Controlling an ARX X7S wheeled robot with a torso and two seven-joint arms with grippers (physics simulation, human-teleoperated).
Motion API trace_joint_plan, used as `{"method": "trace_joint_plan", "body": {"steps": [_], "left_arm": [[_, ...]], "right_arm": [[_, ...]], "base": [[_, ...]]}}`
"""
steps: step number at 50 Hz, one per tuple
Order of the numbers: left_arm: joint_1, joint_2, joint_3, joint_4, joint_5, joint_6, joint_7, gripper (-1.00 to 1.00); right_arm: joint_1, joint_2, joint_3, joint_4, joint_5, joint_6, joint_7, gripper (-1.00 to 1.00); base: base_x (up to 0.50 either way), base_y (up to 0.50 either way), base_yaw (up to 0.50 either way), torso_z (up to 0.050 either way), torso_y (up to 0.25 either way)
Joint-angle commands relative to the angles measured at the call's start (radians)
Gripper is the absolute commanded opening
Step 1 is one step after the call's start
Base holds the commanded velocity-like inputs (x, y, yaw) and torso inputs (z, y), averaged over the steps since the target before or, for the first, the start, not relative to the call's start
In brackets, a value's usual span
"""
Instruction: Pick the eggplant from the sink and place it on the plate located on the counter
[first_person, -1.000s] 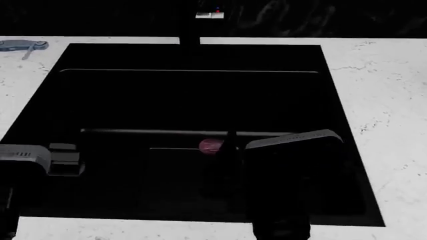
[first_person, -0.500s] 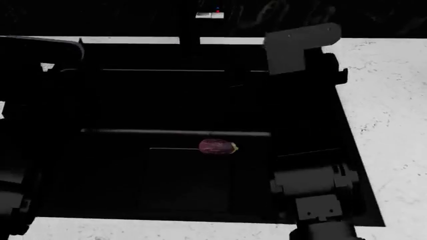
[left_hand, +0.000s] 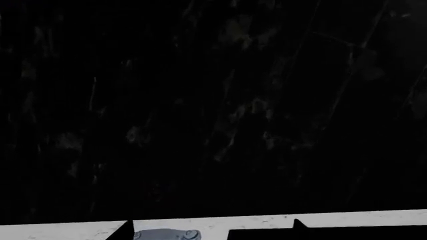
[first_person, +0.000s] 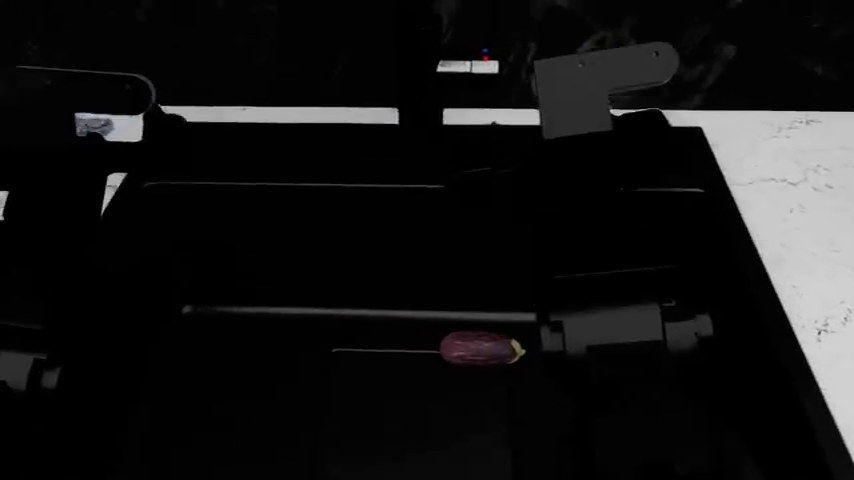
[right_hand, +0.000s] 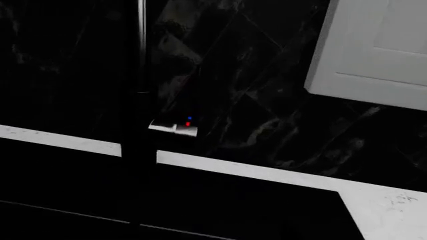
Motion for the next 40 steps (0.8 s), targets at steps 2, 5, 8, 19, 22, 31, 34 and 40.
{"method": "trace_joint_plan", "body": {"steps": [2, 5, 8, 19, 22, 31, 34, 40], "left_arm": [[-0.020, 0.003, 0.005, -0.074, -0.002, 0.040, -0.009, 1.00], [-0.015, 0.002, 0.006, -0.069, -0.002, 0.038, -0.005, 1.00], [-0.003, -0.001, 0.008, -0.045, -0.002, 0.027, -0.005, 1.00], [0.018, -0.006, 0.013, 0.007, -0.007, -0.003, -0.007, 1.00], [0.015, -0.005, 0.015, -0.010, -0.007, 0.011, -0.008, 1.00], [0.040, -0.011, 0.022, 0.027, -0.003, 0.002, -0.023, 1.00], [0.050, -0.013, 0.016, 0.057, -0.013, -0.016, -0.017, 1.00], [0.069, -0.020, 0.016, 0.110, -0.020, -0.044, -0.006, 1.00]], "right_arm": [[0.008, -0.007, 0.014, 0.041, -0.020, -0.012, -0.007, 1.00], [0.008, -0.011, 0.015, 0.041, -0.024, -0.013, 0.000, 1.00], [0.013, -0.012, 0.016, 0.041, -0.025, -0.008, -0.005, 1.00], [0.006, -0.011, 0.022, 0.041, -0.027, -0.024, -0.024, 1.00], [0.005, -0.013, 0.018, 0.041, -0.033, -0.018, -0.016, 1.00], [-0.014, -0.014, 0.026, 0.041, -0.029, -0.028, -0.016, 1.00], [-0.020, -0.015, 0.026, 0.041, -0.028, -0.026, -0.020, 1.00], [-0.029, -0.013, 0.025, 0.040, -0.024, -0.024, -0.020, 1.00]], "base": [[0.50, 0.00, 0.00, 0.050, 0.000], [0.12, 0.00, 0.00, 0.050, 0.000], [0.00, 0.00, 0.00, 0.050, 0.000], [0.23, 0.00, 0.00, 0.050, 0.000], [0.50, 0.00, 0.00, 0.050, 0.000], [0.00, 0.00, 0.00, 0.033, 0.000], [0.00, 0.00, 0.00, 0.000, 0.000], [0.00, 0.00, 0.00, 0.000, 0.208]]}}
